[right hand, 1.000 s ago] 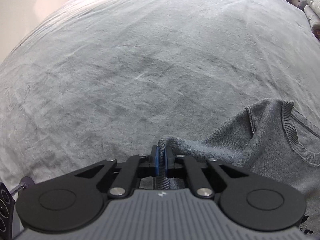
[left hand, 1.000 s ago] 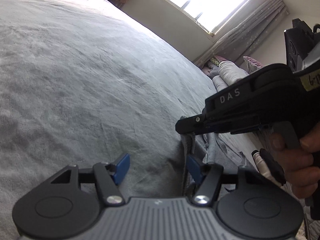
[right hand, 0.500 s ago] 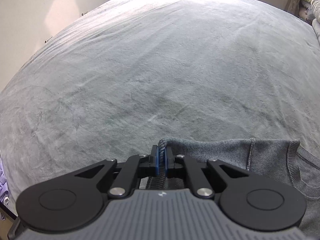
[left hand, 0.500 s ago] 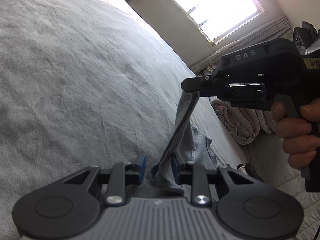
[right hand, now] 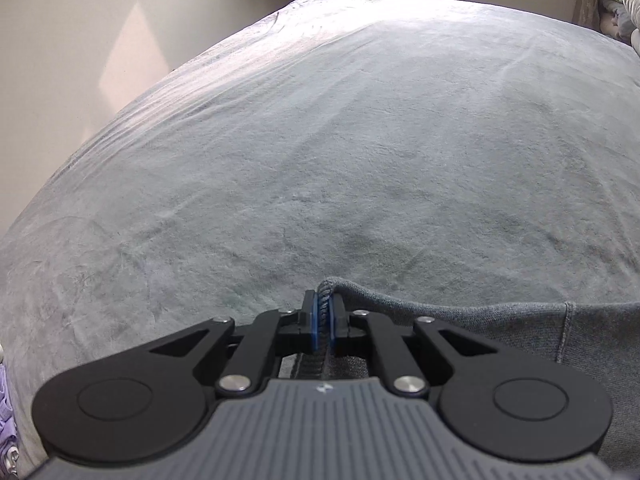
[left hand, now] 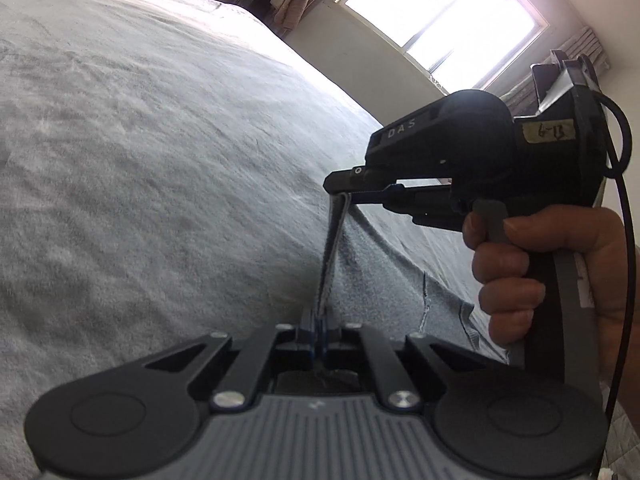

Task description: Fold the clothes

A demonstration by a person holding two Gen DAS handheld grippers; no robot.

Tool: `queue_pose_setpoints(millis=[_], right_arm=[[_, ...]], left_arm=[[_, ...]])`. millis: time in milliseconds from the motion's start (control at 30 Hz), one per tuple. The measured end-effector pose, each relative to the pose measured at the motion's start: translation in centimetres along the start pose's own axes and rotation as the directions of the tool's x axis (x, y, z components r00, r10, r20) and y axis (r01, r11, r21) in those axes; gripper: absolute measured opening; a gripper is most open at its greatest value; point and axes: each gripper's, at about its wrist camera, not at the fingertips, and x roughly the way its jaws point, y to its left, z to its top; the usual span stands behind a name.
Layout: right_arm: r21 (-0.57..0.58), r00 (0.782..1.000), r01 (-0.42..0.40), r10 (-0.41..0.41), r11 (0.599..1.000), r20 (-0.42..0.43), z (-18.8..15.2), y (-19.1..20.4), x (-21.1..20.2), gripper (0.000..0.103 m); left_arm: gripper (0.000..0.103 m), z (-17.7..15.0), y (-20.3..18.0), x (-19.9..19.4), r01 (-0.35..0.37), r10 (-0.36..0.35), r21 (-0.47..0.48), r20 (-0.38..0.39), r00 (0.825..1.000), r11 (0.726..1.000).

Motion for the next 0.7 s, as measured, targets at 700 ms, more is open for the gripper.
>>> queue_pose_setpoints(millis=[700], right_arm=[[-0.057, 0.958, 0.248, -0.236, 0.967, 0.163, -1.8, -8.2, -6.1, 0.043]], left_arm=[[0.028, 0.3, -0.4, -1.8, -0.004, 0.002, 0.019, 0.140, 0.990, 1.000]])
